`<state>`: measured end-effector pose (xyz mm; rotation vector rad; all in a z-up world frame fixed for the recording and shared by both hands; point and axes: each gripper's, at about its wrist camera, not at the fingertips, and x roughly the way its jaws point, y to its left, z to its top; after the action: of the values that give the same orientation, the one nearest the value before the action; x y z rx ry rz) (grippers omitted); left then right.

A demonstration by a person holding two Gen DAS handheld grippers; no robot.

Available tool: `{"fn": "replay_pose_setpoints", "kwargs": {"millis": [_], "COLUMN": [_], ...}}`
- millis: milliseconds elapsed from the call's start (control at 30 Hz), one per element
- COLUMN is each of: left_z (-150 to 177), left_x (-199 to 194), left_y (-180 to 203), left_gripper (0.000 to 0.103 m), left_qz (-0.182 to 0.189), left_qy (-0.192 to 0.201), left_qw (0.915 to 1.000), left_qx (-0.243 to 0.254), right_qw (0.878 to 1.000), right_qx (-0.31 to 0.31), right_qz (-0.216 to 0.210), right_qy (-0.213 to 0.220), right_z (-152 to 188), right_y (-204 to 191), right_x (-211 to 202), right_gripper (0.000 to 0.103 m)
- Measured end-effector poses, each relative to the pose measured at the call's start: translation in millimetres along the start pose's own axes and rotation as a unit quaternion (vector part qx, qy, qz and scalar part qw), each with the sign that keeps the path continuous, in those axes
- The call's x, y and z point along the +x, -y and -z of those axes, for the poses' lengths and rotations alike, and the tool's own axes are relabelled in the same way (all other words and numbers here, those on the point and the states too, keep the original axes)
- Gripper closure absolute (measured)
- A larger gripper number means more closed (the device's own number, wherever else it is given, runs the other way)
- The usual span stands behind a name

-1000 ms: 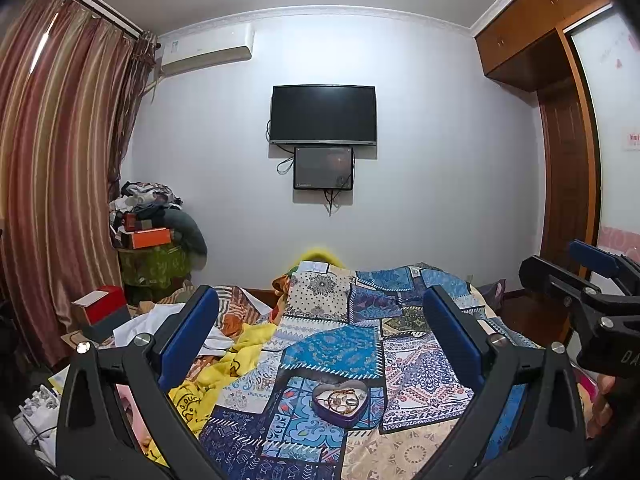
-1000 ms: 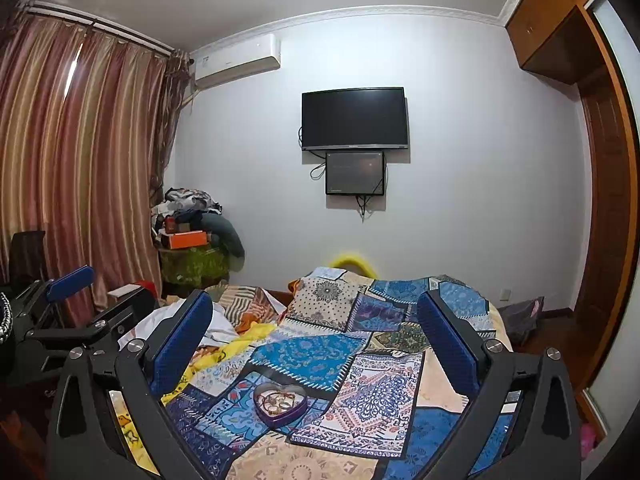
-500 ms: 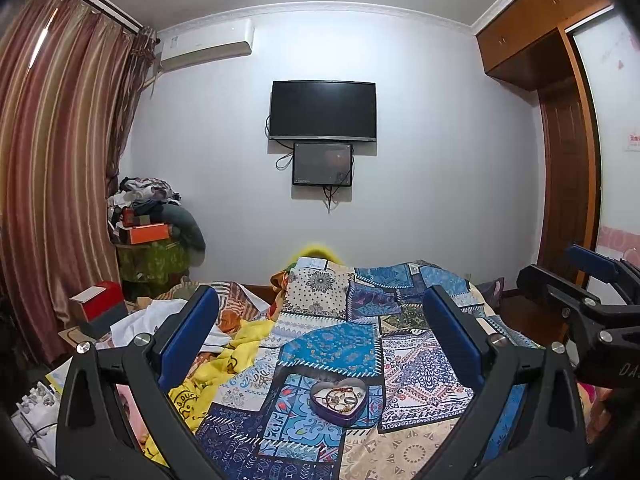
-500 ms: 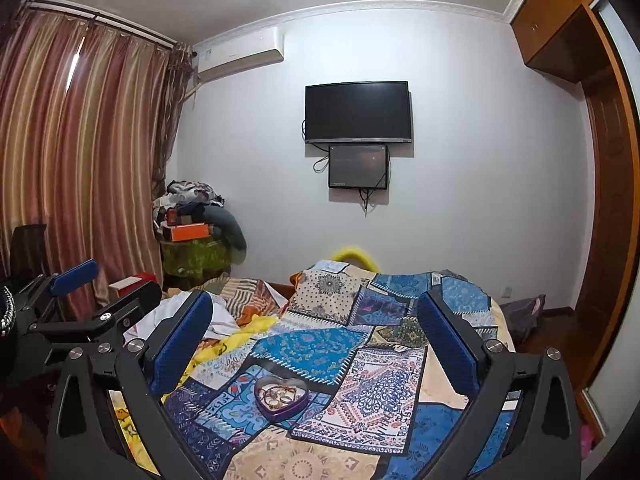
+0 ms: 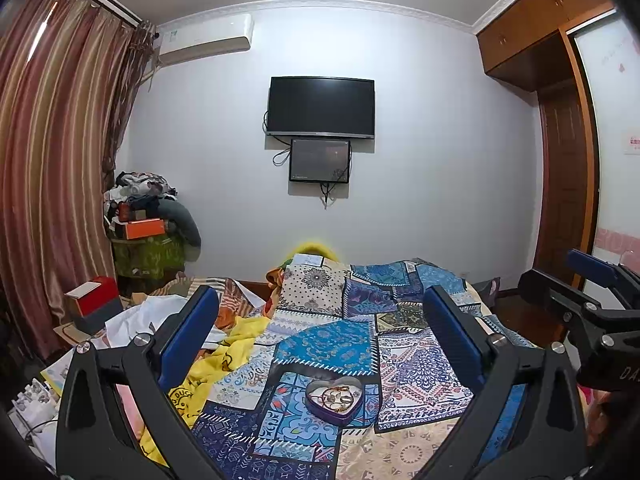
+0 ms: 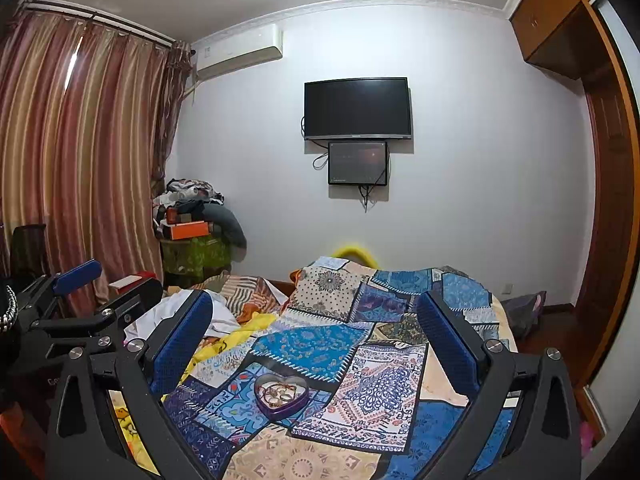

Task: Organize jewelry

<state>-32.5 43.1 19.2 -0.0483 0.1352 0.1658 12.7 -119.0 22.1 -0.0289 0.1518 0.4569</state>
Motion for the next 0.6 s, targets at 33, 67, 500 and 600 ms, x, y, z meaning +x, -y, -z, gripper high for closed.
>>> {"fn": "replay_pose_setpoints", "kwargs": {"millis": [33, 67, 500, 600], "left_z": [0.2, 0.4, -2.3, -2.1], "left_x": [0.2, 0.3, -0.2, -0.1], "left_y": [0.4, 1.0, 4.3, 4.9], "left_gripper": [0.001, 0.001, 0.001, 0.001], "left_qz": [0.001, 0.001, 0.010, 0.013], "left_qy": [0.000, -0.001, -0.002, -0.004], "left_qw": [1.0000, 1.0000, 0.9999, 0.9999], "left_qx": [0.000, 0.001, 0.004, 0.004], "right_qw": [1.000, 1.000, 1.000, 1.000], "right_qx": [0.000, 0.000, 0.004, 0.004], "right_qz": [0.000, 0.000, 0.000, 0.001], "right_qy": [0.000, 0.000, 0.000, 0.000], "right_z": [-0.2, -0.7, -2.7, -2.9], "right_y": [0.0, 0.1, 3.4, 3.4], "right_x": [-0.1, -0.7, -0.9, -1.1], "right_gripper": [0.002, 0.002, 0.002, 0.002]}}
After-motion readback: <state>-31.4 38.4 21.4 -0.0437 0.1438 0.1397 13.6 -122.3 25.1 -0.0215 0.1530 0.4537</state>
